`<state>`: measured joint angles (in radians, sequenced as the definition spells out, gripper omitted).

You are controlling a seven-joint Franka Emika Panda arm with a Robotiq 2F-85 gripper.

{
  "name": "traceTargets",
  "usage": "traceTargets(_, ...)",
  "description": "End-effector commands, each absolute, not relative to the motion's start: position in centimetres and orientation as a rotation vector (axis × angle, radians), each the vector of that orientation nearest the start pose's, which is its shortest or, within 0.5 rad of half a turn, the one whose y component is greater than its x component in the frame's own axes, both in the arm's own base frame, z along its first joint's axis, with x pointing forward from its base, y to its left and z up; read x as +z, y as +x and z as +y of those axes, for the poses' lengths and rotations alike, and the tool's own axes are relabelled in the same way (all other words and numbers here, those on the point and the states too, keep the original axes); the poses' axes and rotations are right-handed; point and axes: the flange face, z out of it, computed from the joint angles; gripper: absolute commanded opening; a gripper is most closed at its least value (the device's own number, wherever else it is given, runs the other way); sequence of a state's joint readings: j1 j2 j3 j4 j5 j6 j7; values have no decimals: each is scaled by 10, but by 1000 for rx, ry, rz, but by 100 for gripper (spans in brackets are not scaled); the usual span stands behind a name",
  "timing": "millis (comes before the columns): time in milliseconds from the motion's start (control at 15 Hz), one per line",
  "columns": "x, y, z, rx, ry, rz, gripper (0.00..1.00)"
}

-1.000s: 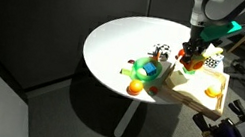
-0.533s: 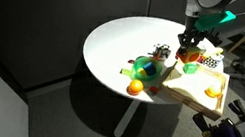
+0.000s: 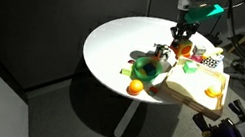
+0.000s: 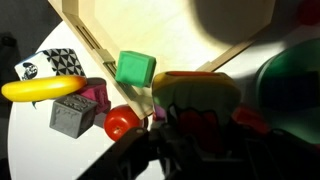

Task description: Remove the orange dice from the tray and put it on the table

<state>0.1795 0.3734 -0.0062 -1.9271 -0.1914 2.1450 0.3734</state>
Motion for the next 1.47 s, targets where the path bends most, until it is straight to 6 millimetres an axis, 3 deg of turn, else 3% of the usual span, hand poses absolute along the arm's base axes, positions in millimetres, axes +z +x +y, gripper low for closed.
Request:
traceTargets(0,288,623,96,181,-3305,214,19)
traceTargets(533,283,660,81,50,-3301,329,19)
traceTargets(1400,255,688,63,-37,-3304,374,19)
